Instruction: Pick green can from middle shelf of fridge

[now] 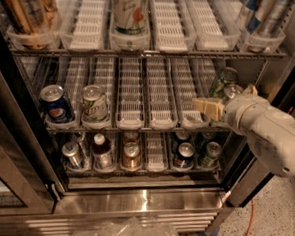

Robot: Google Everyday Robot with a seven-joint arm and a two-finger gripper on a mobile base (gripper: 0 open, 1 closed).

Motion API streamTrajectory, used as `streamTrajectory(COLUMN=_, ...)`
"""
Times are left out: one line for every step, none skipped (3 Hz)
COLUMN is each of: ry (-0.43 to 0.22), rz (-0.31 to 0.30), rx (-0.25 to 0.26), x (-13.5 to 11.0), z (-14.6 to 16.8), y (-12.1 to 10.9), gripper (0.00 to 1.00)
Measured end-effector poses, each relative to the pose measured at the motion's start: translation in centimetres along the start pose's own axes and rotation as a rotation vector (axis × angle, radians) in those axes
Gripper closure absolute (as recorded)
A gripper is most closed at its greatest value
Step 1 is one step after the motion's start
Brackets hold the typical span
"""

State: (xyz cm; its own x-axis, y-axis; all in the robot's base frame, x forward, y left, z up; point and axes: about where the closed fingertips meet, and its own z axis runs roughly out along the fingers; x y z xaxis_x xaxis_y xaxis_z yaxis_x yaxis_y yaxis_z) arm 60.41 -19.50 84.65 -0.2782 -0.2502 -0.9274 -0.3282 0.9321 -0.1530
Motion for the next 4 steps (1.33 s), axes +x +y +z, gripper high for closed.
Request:
streamTrajectory(ry=0.0, rz=0.0, rx=0.001, x=-0.38, z=-0.13, y=-0.07, gripper=0.31)
streamTrajectory(ry=0.0, rz=0.0, rx=0.001, x=-0.44, z=-0.17, y=-0.11, gripper=0.54)
streamTrajectory(ry=0.0, rz=0.0, rx=0.001, x=-0.44, z=-0.17, y=-0.11, gripper=0.77)
streamTrajectory(ry=0.0, rz=0.0, rx=0.001, x=-0.8, z=-0.3, y=-0.16, gripper=1.0)
